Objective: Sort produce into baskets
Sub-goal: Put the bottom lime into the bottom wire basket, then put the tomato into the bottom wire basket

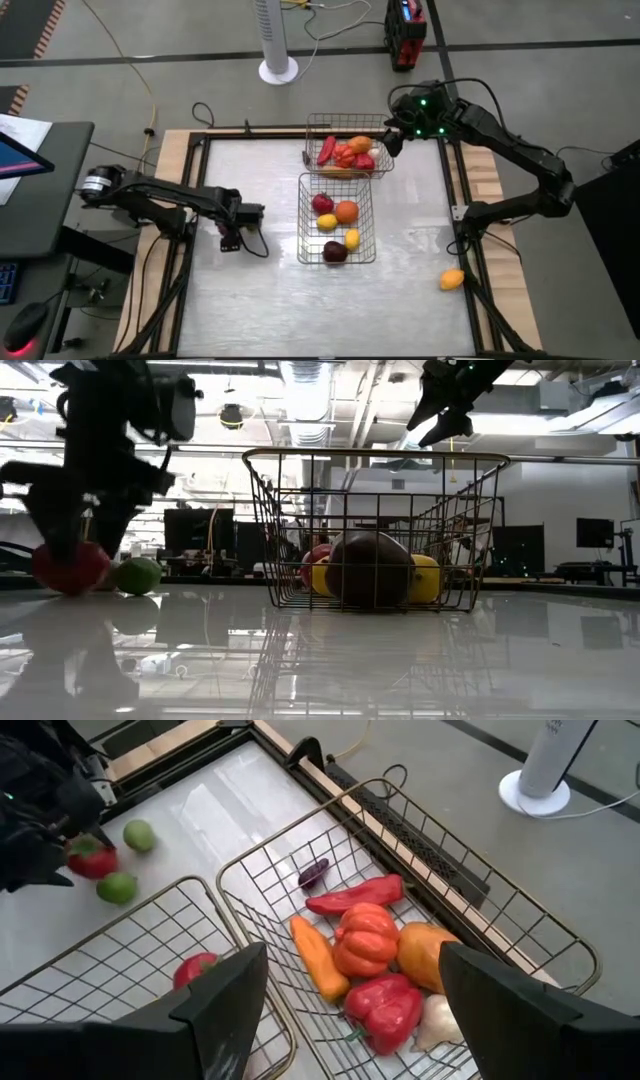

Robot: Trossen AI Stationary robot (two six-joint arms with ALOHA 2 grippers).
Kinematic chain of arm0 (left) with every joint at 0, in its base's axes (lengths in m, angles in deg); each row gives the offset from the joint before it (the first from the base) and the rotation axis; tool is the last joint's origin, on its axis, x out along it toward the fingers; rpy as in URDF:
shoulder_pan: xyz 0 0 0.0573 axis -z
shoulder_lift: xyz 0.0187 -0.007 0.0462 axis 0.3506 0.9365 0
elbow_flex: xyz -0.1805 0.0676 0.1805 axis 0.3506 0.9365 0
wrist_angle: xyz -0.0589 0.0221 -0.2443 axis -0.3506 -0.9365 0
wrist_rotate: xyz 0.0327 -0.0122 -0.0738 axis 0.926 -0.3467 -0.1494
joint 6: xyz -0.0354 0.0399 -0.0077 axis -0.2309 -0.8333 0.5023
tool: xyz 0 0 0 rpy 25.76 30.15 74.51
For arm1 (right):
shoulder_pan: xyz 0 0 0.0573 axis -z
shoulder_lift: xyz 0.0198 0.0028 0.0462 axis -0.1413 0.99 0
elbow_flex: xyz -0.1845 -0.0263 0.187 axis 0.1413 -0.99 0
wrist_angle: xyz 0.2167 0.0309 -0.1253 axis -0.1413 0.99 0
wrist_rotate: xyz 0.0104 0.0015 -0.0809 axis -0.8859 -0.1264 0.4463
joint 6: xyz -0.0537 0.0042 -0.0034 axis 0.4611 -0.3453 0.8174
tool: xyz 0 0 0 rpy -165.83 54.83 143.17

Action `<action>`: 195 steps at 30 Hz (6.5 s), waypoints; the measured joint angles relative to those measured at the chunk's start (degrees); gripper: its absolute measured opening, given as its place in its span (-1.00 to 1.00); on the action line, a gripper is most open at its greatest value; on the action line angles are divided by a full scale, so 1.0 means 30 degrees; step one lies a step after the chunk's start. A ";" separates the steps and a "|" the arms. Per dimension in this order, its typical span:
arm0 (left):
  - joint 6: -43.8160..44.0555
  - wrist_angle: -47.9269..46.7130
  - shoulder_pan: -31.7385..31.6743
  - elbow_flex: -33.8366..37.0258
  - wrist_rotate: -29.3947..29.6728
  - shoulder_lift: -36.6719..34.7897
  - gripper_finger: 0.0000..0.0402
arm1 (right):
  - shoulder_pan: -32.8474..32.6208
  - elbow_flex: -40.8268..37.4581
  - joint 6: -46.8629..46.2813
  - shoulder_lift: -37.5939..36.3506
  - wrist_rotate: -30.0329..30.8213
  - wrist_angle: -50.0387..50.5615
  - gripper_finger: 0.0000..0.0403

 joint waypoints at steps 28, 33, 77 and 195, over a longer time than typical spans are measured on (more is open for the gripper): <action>0.8295 -0.6239 -0.0136 -0.3036 -0.2757 0.0307 0.72 | 0.0080 0.0000 0.0433 0.0053 -0.0006 -0.1153 0.60; 1.0006 -0.4824 -0.0182 -0.1549 -0.3247 0.0307 0.73 | 0.0080 0.0000 0.0505 0.0059 -0.0153 -0.0957 0.60; 1.2055 0.3531 -0.1409 -0.0667 -0.3203 0.0183 0.73 | 0.0080 0.0000 0.0131 0.0059 -0.0517 -0.0408 0.60; 0.5447 -0.1488 -1.1074 -0.4445 0.2702 0.4087 0.80 | 0.0392 -0.0007 0.0148 0.0656 -0.0925 -0.0869 0.60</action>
